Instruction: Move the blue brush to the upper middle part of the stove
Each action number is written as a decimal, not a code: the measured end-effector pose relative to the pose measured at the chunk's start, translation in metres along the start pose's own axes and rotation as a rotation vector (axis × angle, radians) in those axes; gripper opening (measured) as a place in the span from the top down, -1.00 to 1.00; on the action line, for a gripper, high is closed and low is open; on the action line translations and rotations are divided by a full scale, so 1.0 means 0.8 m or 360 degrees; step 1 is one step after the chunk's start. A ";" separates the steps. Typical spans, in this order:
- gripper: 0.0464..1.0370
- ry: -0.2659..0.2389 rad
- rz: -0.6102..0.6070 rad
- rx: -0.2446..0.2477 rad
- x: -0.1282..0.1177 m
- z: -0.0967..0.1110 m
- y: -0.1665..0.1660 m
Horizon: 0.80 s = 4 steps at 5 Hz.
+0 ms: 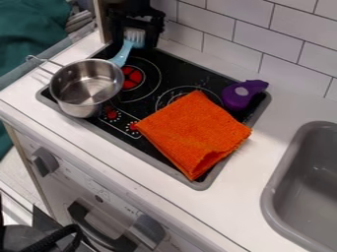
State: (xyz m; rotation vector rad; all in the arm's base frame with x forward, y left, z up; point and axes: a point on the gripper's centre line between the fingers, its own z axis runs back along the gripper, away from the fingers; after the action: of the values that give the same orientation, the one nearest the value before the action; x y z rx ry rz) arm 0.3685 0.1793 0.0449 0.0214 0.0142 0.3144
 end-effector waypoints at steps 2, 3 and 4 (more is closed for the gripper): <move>-0.42 0.0000 -0.0036 0.0026 0.000 0.006 -0.007; -0.42 -0.0161 -0.0065 0.0039 0.005 0.050 -0.025; -0.42 -0.0239 -0.0128 0.0035 0.004 0.076 -0.069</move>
State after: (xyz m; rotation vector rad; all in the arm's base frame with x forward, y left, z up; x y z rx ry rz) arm 0.3899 0.1264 0.1042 0.0662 -0.1304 0.2315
